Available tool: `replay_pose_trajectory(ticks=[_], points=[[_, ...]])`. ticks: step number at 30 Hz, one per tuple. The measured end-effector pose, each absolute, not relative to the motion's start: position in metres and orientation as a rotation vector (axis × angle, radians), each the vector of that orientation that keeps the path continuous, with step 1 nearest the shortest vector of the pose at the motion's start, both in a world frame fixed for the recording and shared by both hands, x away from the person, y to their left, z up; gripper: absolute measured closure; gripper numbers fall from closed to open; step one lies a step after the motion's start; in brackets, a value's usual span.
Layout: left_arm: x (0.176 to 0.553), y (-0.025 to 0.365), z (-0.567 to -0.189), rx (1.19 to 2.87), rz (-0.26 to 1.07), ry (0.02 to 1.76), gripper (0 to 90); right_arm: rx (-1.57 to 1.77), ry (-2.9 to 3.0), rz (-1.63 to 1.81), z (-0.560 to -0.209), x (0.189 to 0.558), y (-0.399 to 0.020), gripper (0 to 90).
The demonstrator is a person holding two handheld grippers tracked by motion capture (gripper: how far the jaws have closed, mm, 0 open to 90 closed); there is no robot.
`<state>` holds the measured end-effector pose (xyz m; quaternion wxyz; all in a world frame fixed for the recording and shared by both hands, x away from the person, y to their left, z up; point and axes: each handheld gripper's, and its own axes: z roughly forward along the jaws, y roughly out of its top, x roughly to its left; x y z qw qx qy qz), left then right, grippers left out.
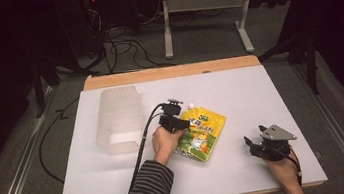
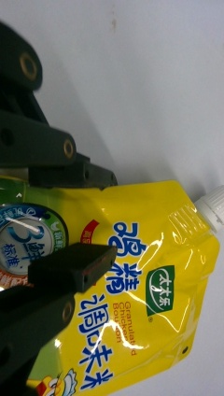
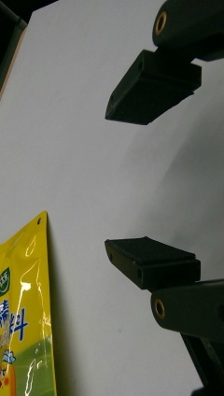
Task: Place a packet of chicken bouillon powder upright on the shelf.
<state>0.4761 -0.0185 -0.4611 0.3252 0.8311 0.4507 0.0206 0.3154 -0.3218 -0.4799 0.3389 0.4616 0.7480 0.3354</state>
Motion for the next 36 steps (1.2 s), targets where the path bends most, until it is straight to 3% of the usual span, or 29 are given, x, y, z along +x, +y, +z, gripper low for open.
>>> replay_pose_trajectory(ticks=[4, 9, 36], points=[[0.476, -0.019, -0.461, 2.181, 0.038, 1.173, 79.9, 1.201, 1.948, 0.873, -0.48, 0.316, -0.322, 32.5], [0.474, -0.019, -0.46, 2.194, 0.023, 1.154, 88.9, 1.201, 1.949, 0.87, -0.48, 0.316, -0.322, 32.5], [0.446, -0.009, -0.412, 2.145, 0.072, 0.914, 90.0, 1.209, 1.942, 0.867, -0.48, 0.316, -0.322, 32.2]])
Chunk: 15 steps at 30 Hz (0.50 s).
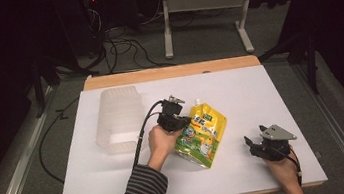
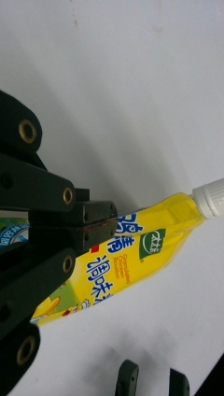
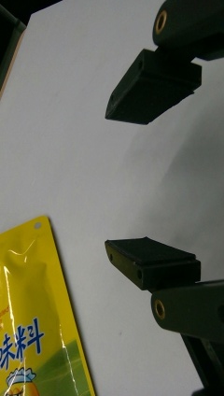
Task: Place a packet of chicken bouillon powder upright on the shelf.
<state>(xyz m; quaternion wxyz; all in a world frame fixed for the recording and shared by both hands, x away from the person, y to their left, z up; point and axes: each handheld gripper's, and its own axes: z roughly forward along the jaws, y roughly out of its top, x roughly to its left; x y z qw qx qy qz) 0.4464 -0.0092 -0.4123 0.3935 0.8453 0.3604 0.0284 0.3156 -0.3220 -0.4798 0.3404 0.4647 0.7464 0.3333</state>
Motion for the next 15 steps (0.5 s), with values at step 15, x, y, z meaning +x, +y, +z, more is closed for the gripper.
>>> replay_pose_trajectory(ticks=[15], points=[[0.43, -0.003, -0.376, 2.082, 0.074, 0.794, 90.0, 1.219, 1.943, 0.869, -0.48, 0.316, -0.322, 32.0]])
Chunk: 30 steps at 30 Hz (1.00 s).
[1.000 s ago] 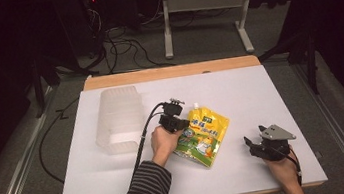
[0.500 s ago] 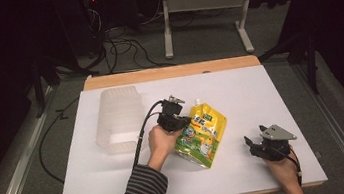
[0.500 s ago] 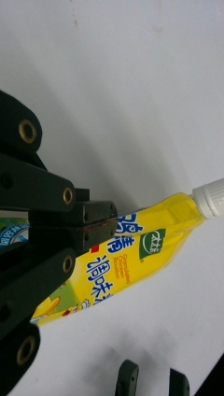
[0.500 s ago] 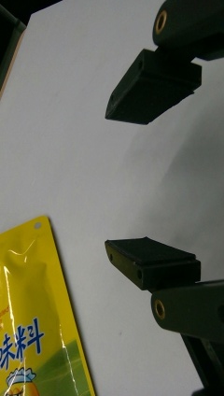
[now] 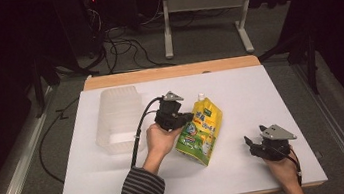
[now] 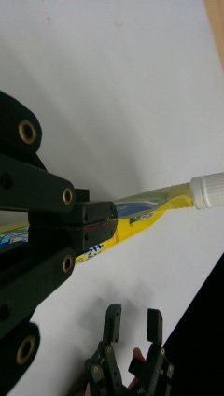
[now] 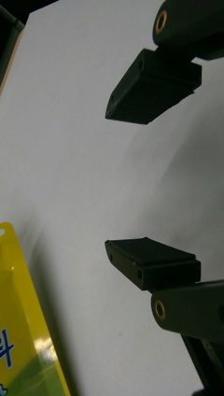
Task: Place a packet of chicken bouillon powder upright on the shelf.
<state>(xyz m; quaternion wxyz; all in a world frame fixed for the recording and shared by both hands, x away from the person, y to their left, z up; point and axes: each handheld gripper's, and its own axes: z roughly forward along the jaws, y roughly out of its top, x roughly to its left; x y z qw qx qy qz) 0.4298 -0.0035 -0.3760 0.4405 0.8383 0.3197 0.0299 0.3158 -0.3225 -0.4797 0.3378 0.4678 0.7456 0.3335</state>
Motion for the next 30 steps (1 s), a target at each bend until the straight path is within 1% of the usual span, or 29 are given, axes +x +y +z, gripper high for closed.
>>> replay_pose_trajectory(ticks=[9, 30], points=[[0.42, 0.006, -0.351, 2.072, 0.15, 0.738, 90.0, 1.208, 1.94, 0.872, -0.48, 0.315, -0.322, 32.0], [0.417, 0.043, -0.328, 2.034, 0.217, 0.755, 90.0, 1.217, 1.933, 0.876, -0.48, 0.315, -0.323, 32.0]])
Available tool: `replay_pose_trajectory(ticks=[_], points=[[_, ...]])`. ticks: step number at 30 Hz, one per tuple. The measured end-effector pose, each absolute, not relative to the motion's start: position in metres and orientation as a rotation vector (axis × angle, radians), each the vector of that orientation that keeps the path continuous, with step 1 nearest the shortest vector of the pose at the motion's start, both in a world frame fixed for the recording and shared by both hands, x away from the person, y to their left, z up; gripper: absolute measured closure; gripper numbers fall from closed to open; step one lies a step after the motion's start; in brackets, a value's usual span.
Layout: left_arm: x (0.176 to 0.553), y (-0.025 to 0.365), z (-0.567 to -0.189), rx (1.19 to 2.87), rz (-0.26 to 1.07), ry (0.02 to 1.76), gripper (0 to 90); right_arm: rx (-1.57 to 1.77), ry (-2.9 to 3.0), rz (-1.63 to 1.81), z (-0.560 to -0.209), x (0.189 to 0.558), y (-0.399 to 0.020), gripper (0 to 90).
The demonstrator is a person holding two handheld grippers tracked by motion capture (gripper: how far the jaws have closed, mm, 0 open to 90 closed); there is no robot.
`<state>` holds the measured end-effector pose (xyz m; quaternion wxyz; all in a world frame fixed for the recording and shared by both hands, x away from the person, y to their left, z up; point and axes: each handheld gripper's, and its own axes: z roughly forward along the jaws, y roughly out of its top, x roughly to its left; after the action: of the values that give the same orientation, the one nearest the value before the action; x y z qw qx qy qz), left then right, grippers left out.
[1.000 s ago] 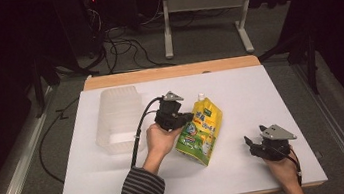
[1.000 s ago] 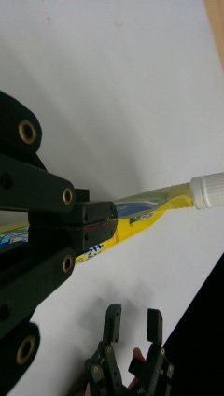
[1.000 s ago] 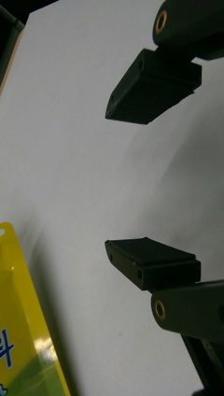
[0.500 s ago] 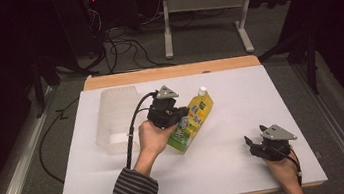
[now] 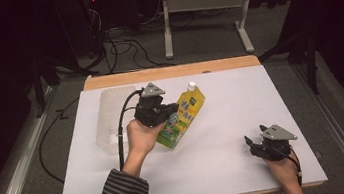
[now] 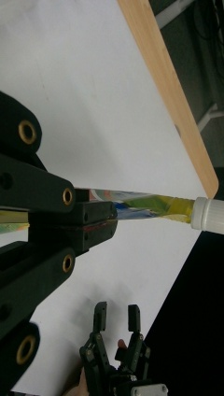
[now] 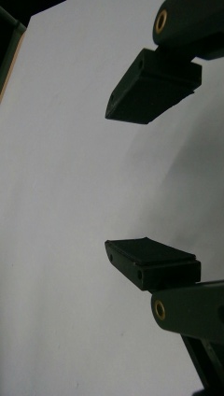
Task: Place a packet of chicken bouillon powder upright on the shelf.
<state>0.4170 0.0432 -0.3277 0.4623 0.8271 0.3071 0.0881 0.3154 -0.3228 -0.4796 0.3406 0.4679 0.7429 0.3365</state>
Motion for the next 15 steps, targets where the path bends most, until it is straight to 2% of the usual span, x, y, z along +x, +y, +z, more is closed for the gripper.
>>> replay_pose_trajectory(ticks=[15], points=[[0.416, 0.087, -0.293, 1.969, 0.316, 0.798, 90.0, 1.222, 1.919, 0.894, -0.479, 0.314, -0.324, 31.9]])
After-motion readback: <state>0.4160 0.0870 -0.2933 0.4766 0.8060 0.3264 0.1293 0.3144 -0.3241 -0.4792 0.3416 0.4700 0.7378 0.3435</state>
